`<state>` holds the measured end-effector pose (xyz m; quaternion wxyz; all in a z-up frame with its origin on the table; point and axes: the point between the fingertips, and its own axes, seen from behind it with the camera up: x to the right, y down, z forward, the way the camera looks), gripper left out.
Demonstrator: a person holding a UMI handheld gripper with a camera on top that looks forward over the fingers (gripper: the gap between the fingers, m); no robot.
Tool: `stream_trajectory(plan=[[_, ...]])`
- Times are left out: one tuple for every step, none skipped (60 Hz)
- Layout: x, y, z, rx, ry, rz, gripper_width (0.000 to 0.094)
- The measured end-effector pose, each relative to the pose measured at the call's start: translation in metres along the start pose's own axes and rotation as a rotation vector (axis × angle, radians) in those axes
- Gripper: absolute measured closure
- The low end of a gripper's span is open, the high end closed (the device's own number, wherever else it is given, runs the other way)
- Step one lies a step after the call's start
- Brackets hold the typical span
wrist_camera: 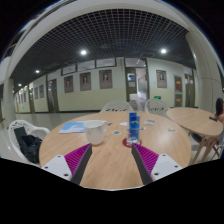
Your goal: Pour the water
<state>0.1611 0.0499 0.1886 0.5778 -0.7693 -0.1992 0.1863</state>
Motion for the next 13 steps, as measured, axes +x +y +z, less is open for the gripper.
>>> stream_trajectory(plan=[[-0.004,0.002,-0.002,0.000,-0.013,0.006,0.0085],[-0.008,0.003,-0.003,0.000,-0.026,0.011,0.0084],[-0.012,0.004,-0.005,-0.001,-0.039,0.017,0.0085],[-0.016,0.004,-0.006,-0.002,-0.052,0.021,0.0085],[-0.020,0.005,-0.007,-0.003,-0.065,0.024,0.0087],[-0.029,0.003,-0.008,-0.003,-0.076,0.028,0.0084],[-0.030,0.004,-0.012,-0.001,-0.087,0.033,0.0084],[-0.033,0.004,-0.013,0.001,-0.096,0.039,0.0083],[-0.035,0.004,-0.014,-0.001,-0.104,0.045,0.0082],[-0.035,0.007,-0.017,-0.007,-0.113,0.049,0.0083],[-0.036,0.008,-0.018,-0.018,-0.118,0.054,0.0085],[-0.037,0.009,-0.019,-0.025,-0.123,0.060,0.0086],[-0.042,0.005,-0.012,-0.031,-0.128,0.067,0.0088]])
